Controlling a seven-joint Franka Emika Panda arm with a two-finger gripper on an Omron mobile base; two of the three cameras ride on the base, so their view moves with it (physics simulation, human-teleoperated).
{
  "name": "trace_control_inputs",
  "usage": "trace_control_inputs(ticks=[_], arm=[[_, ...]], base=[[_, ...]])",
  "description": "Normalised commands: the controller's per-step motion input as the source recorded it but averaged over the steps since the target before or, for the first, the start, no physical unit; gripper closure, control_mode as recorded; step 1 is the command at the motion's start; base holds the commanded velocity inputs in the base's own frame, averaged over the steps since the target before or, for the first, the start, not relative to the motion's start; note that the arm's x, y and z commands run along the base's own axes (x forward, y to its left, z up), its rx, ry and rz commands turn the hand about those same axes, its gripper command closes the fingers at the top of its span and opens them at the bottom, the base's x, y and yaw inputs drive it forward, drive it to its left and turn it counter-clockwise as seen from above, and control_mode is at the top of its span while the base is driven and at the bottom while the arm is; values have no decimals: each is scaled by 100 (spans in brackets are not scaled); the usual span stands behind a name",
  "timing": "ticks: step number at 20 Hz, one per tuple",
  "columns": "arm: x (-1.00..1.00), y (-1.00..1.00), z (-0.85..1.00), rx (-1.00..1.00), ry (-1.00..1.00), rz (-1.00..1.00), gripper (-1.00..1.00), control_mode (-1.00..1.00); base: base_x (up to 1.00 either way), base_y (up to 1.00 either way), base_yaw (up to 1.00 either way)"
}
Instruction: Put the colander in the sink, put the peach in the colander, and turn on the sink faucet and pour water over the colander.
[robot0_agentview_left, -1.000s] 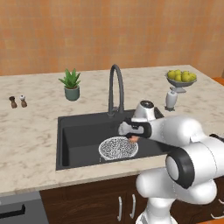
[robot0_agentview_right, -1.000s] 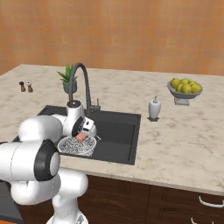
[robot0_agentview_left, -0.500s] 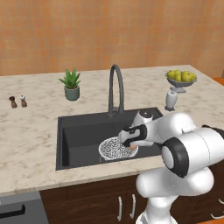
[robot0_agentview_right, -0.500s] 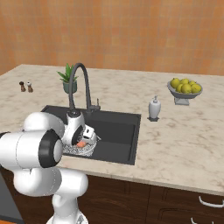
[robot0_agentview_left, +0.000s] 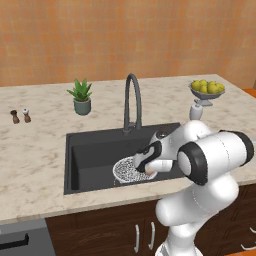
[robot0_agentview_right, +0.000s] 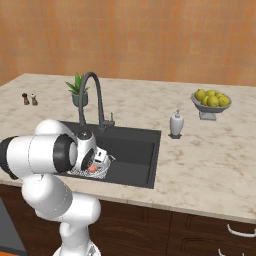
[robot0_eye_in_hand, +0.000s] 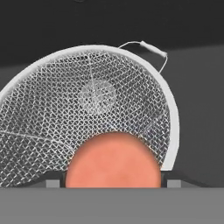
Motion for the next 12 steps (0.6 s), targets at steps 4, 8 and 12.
trace_control_inputs(ticks=[4,8,12], arm=[[11,13,-19,0,0,0,100,-100],[4,6,-19,0,0,0,100,-100],[0,0,-26,0,0,0,100,-100]], base=[[0,0,0],[0,0,0],[0,0,0]])
